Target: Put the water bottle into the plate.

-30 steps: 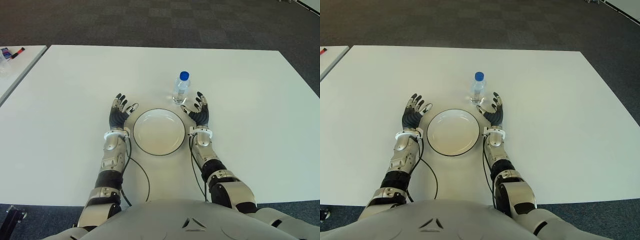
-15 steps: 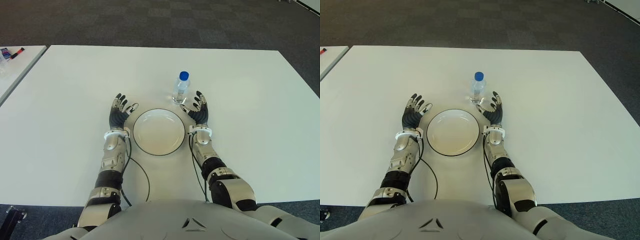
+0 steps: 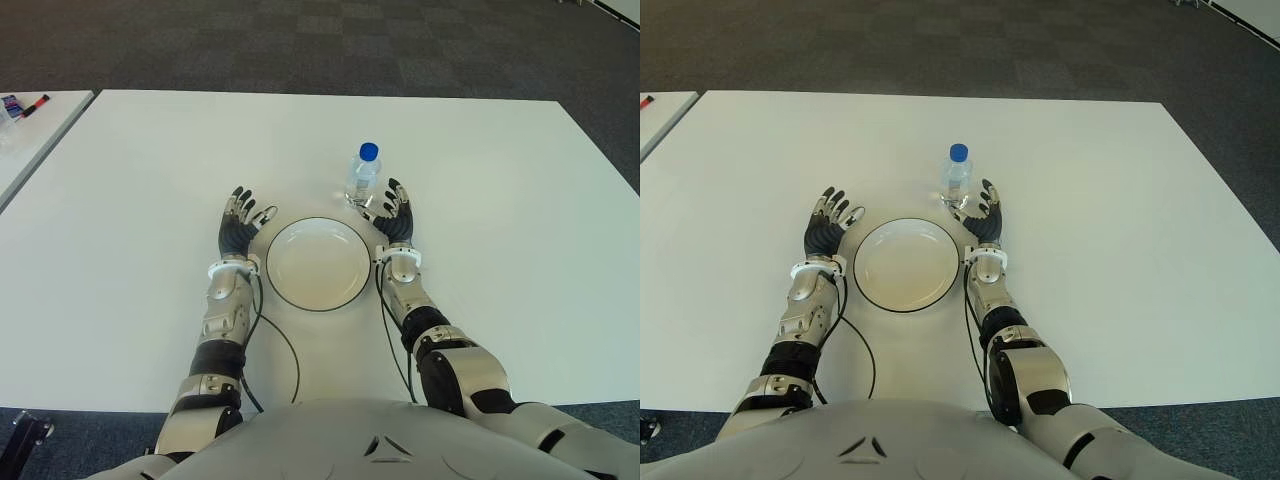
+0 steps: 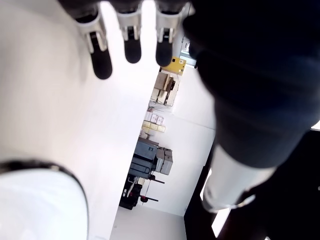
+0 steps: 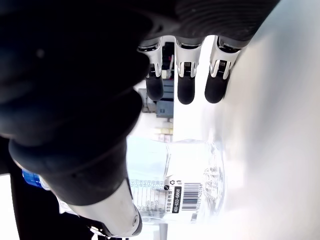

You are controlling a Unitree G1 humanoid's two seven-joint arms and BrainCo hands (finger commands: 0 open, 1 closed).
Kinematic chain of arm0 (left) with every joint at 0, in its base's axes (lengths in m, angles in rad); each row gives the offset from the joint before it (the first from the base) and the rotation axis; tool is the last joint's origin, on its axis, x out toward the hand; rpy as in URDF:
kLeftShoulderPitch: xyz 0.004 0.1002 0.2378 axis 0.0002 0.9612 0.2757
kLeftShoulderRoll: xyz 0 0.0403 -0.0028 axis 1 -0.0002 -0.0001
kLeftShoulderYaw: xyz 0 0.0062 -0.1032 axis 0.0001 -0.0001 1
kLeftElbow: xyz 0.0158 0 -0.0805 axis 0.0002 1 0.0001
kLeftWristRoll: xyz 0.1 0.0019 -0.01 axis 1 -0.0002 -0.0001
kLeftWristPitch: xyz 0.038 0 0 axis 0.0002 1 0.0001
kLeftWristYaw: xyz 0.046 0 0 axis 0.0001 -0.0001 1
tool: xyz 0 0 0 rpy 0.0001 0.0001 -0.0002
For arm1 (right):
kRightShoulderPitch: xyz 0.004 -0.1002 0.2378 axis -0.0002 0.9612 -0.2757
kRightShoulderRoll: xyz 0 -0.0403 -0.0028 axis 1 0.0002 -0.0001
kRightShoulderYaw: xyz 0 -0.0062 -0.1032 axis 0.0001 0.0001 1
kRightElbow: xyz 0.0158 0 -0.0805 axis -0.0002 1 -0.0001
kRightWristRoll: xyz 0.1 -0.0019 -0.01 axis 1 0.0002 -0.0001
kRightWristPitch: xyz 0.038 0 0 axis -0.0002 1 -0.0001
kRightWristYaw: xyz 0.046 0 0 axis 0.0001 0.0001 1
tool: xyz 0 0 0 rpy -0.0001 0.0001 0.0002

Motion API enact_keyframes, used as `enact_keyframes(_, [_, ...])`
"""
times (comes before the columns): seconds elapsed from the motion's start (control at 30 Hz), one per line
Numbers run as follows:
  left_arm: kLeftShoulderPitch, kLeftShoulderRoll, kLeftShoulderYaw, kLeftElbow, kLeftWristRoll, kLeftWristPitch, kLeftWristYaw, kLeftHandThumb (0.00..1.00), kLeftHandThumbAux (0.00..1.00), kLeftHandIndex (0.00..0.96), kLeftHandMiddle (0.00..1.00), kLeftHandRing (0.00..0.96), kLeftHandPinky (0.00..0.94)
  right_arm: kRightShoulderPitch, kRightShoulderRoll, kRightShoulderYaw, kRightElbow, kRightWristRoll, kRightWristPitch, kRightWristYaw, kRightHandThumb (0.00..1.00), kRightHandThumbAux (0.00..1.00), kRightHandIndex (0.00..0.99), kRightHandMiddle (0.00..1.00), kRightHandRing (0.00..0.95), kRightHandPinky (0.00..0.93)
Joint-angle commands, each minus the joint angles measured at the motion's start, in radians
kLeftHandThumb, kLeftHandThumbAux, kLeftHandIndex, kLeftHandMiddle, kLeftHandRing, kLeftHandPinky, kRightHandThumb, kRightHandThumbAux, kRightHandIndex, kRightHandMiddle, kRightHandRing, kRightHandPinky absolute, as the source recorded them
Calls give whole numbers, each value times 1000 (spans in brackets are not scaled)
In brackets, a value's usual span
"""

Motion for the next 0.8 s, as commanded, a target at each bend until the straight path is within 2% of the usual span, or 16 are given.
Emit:
enact_keyframes(0.03, [12, -50, -7, -9, 3, 29, 22, 0, 897, 86, 97, 87, 122, -21, 1, -1, 30, 4, 19, -1, 0, 945, 112, 108, 102, 143])
enact_keyframes(0.8, [15, -45, -12, -4, 17, 22, 17, 0, 875, 76, 87, 76, 115, -83, -12, 6, 66, -6, 45, -4, 0, 930, 110, 115, 114, 159])
